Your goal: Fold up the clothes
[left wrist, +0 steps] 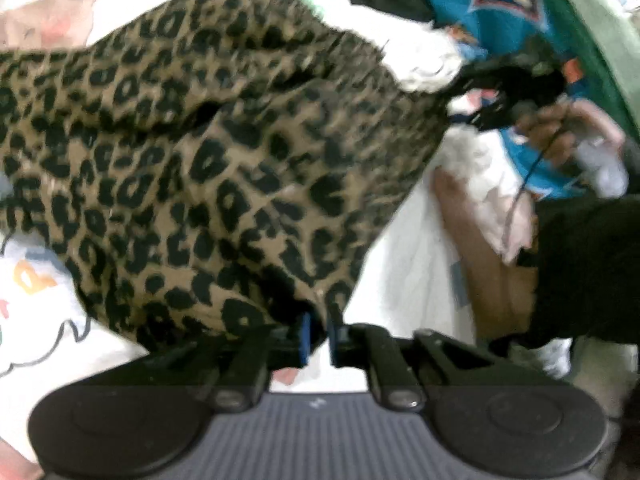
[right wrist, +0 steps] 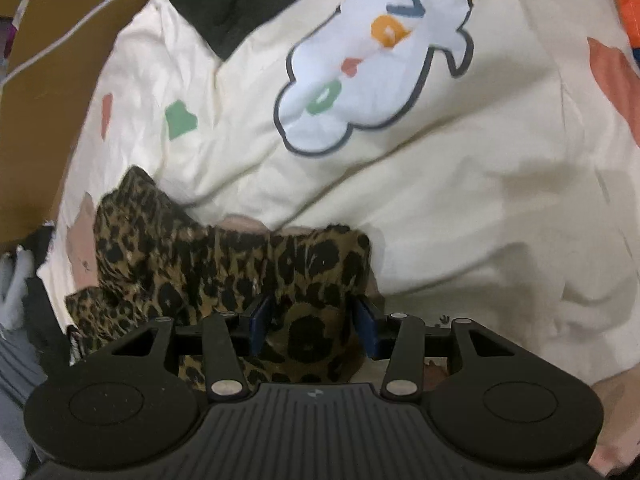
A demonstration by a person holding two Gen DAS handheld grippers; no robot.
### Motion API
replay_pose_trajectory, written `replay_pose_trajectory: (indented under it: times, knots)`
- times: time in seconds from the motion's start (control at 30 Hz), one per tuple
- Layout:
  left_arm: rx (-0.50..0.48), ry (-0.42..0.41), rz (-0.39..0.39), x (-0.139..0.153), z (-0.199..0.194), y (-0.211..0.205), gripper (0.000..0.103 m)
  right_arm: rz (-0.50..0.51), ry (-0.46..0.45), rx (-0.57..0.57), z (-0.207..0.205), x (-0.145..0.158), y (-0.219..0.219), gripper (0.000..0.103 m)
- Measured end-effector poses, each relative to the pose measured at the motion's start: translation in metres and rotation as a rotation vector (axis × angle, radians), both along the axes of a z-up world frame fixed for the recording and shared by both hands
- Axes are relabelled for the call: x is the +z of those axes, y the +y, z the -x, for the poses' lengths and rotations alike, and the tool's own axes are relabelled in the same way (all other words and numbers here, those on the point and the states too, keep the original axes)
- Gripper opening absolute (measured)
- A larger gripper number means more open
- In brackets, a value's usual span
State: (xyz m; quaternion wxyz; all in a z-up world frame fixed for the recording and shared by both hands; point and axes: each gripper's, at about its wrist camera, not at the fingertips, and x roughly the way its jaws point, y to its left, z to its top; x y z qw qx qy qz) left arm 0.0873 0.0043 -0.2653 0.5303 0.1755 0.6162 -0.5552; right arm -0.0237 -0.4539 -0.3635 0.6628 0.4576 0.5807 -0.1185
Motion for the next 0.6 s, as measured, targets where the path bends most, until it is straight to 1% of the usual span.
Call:
replay_pose_trajectory:
  times: [0.07, 0.13, 0.2, 0.27, 0.37, 0.47, 0.5, 0.57, 0.6]
  knots:
    - [0.022, -0.012, 0.041, 0.014, -0.008, -0.003, 0.035, 0.000, 0.023, 0.027, 0.002, -0.006, 0.007, 0.052]
    - [0.052, -0.027, 0.074, 0.026, -0.016, -0.006, 0.036, -0.001, 0.056, 0.064, 0.005, -0.010, 0.012, 0.052]
    - [0.085, -0.052, 0.090, 0.031, -0.023, -0.011, 0.037, -0.003, 0.070, 0.084, 0.008, -0.011, 0.013, 0.052]
    - [0.124, -0.092, 0.089, 0.033, -0.036, -0.011, 0.037, -0.005, 0.065, 0.084, 0.010, -0.011, 0.013, 0.052]
    - [0.196, -0.158, 0.054, 0.026, -0.053, -0.018, 0.037, -0.009, 0.059, 0.082, 0.012, -0.012, 0.012, 0.052]
    - [0.252, -0.201, 0.050, 0.028, -0.075, -0.028, 0.040, -0.012, 0.052, 0.081, 0.014, -0.012, 0.011, 0.052]
    - [0.277, -0.224, 0.061, 0.030, -0.084, -0.032, 0.045, -0.013, 0.050, 0.081, 0.015, -0.012, 0.011, 0.052]
    - [0.291, -0.278, 0.080, 0.033, -0.098, -0.042, 0.052, -0.015, 0.045, 0.080, 0.017, -0.012, 0.011, 0.052]
    - [0.284, -0.308, 0.080, 0.033, -0.103, -0.048, 0.052, -0.016, 0.043, 0.079, 0.017, -0.012, 0.010, 0.052]
